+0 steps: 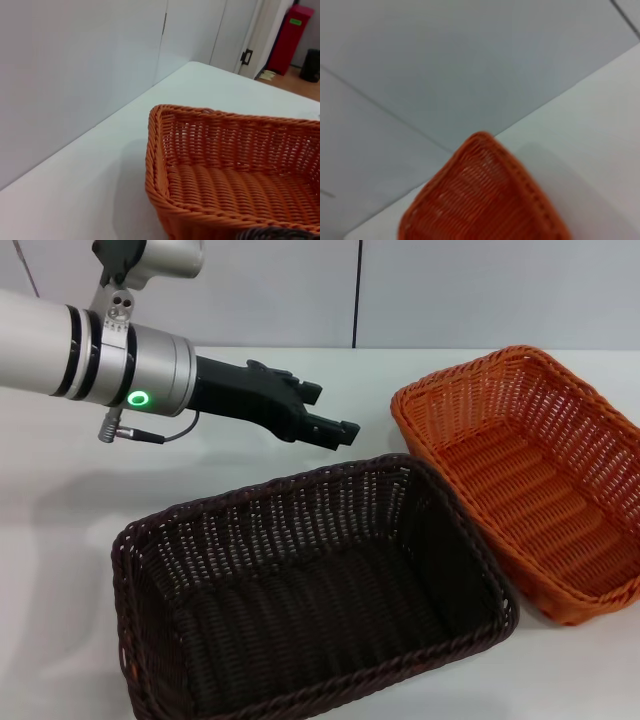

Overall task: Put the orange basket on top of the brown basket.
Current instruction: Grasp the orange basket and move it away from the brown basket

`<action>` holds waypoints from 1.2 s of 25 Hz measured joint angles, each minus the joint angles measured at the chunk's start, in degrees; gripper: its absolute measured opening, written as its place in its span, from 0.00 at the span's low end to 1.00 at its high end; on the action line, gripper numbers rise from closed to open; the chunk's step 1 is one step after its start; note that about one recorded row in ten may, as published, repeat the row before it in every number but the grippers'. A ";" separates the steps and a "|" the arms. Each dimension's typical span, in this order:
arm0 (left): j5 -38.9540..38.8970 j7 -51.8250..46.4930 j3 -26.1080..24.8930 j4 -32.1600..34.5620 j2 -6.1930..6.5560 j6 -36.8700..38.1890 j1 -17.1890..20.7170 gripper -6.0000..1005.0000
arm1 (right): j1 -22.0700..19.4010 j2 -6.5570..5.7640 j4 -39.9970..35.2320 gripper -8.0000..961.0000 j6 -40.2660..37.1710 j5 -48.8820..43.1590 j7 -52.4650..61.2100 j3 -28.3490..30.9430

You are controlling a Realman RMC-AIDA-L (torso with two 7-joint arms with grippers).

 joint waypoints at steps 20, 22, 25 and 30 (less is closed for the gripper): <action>4.66 -1.73 0.01 0.38 0.08 -0.17 -2.73 0.84 | -4.80 5.33 0.59 0.76 -8.93 1.72 0.41 1.67; 4.93 -1.75 0.01 0.58 -0.02 -0.17 -2.84 0.84 | -4.81 5.17 1.08 0.76 -8.72 1.46 0.56 1.67; 5.08 -1.73 0.01 0.66 -0.18 -0.04 -2.73 0.84 | -4.75 4.60 2.14 0.76 -7.52 0.25 1.37 1.68; 5.09 -1.36 0.00 1.20 -0.17 0.18 -2.42 0.84 | -3.95 4.52 3.37 0.76 -5.77 0.19 1.77 1.76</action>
